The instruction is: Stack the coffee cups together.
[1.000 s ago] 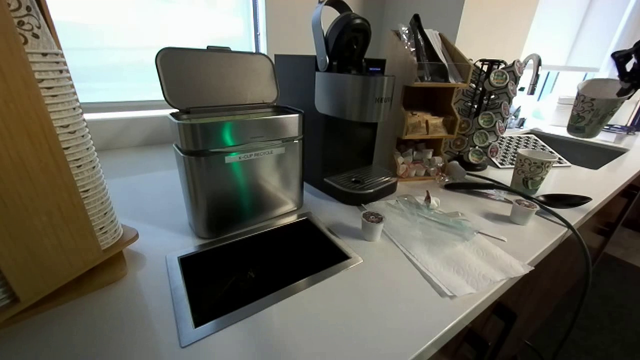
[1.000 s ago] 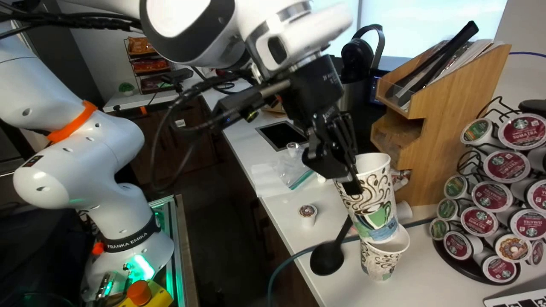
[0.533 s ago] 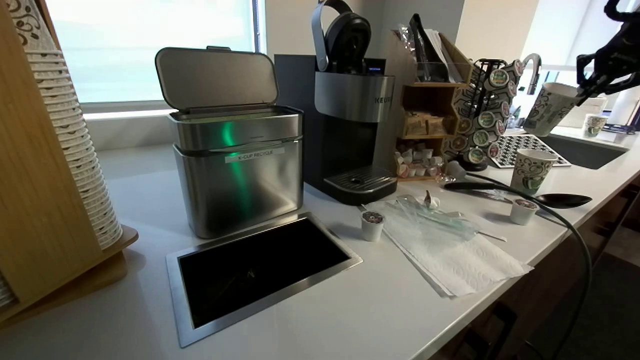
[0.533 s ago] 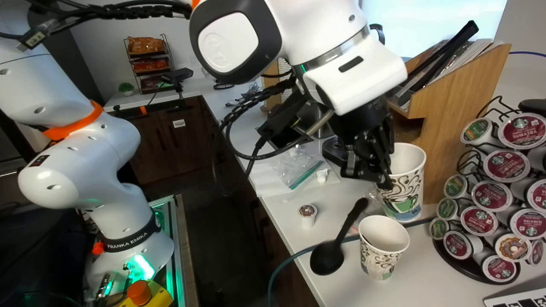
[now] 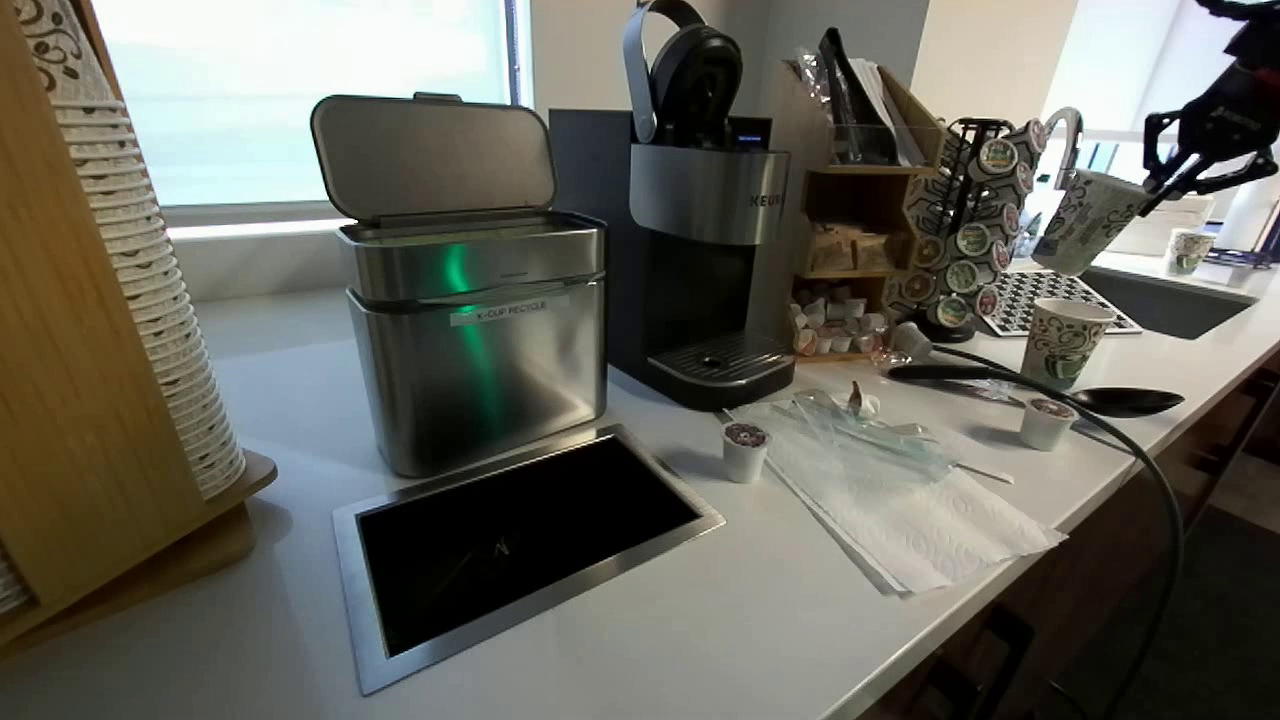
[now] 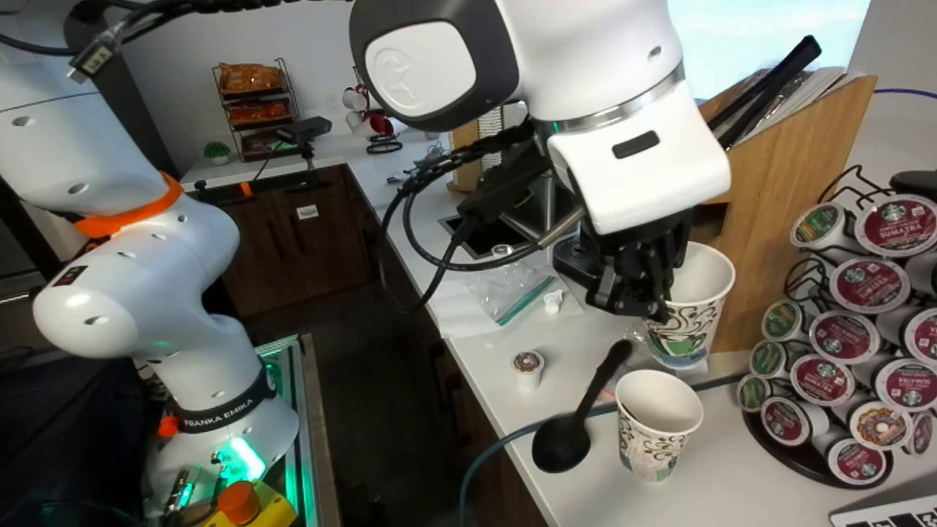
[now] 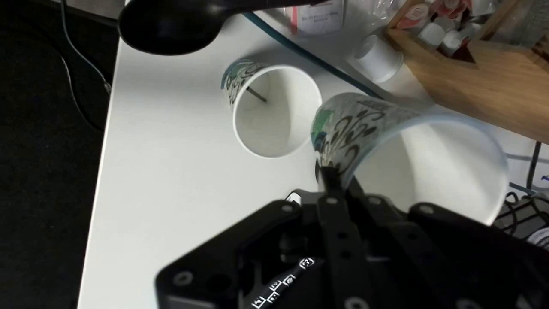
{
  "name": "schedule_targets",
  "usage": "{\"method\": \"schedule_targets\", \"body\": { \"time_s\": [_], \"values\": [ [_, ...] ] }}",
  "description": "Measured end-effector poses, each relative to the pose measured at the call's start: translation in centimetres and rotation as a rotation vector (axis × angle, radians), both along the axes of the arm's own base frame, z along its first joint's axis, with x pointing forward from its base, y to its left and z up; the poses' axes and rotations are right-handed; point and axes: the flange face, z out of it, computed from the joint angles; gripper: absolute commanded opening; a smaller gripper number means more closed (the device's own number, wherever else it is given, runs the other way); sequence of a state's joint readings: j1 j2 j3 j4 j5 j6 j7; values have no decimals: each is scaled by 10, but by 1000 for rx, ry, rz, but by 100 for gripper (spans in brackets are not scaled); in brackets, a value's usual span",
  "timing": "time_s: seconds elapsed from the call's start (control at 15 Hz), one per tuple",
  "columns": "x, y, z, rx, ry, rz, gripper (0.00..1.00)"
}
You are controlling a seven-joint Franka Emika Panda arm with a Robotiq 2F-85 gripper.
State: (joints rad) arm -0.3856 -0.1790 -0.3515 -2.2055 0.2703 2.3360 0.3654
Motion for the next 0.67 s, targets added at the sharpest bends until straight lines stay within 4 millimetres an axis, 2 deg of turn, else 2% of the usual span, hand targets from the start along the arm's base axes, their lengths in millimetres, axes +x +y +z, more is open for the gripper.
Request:
{"method": "schedule_targets", "body": {
  "time_s": [0.67],
  "values": [
    [-13,-10,-20,98,90,-98,1]
  ]
}}
